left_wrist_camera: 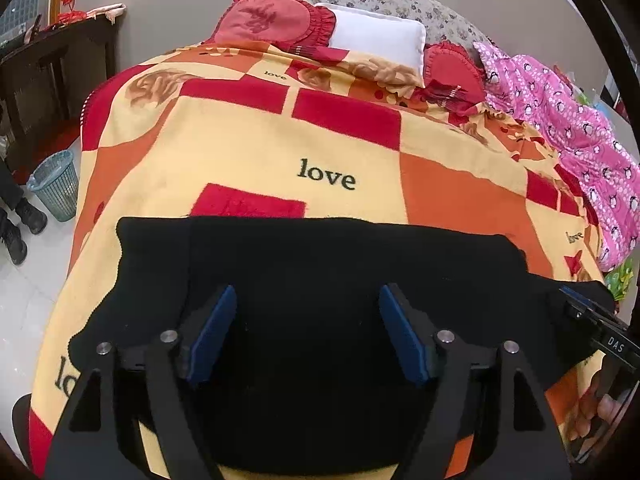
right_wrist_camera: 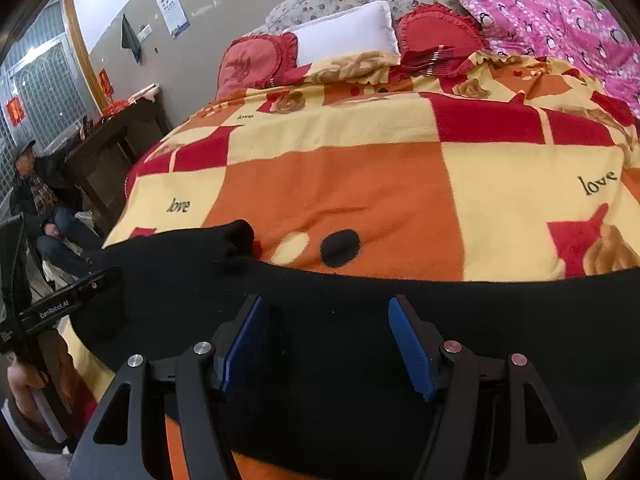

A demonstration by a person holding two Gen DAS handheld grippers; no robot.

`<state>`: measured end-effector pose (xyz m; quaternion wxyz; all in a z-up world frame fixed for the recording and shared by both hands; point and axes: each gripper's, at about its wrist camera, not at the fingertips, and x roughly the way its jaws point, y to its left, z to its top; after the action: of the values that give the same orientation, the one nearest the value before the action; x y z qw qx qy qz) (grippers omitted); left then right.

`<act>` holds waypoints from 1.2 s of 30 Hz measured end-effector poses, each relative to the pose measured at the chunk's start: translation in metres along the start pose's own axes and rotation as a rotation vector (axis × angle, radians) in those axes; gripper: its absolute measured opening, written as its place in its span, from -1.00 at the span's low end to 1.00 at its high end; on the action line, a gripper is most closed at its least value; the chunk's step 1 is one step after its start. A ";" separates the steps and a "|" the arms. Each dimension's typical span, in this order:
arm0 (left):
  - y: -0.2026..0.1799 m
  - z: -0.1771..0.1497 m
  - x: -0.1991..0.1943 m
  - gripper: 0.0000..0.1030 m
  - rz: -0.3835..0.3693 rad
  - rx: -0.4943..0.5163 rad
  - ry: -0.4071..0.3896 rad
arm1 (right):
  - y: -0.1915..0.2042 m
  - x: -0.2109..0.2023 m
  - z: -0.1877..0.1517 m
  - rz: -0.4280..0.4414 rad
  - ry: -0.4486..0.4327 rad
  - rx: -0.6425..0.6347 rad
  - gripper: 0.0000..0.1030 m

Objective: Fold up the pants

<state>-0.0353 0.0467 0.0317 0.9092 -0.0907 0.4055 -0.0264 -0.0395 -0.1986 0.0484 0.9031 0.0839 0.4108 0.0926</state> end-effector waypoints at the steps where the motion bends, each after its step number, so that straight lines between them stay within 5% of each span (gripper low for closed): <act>1: 0.000 0.000 -0.003 0.43 -0.009 -0.005 0.000 | 0.000 -0.004 -0.001 -0.003 0.000 -0.001 0.34; 16: -0.054 0.000 -0.003 0.43 -0.113 0.073 0.016 | -0.042 -0.029 -0.022 -0.080 -0.014 0.075 0.38; 27: -0.089 -0.007 0.020 0.50 -0.060 0.166 0.032 | -0.049 -0.016 -0.010 -0.084 -0.021 0.050 0.48; 36: -0.102 -0.007 0.010 0.50 -0.083 0.193 0.022 | -0.058 -0.051 -0.024 -0.130 -0.045 0.077 0.48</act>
<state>-0.0315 -0.0554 0.0387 0.9072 -0.0192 0.4071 -0.1042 -0.0851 -0.2655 0.0567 0.9124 0.0940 0.3981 0.0161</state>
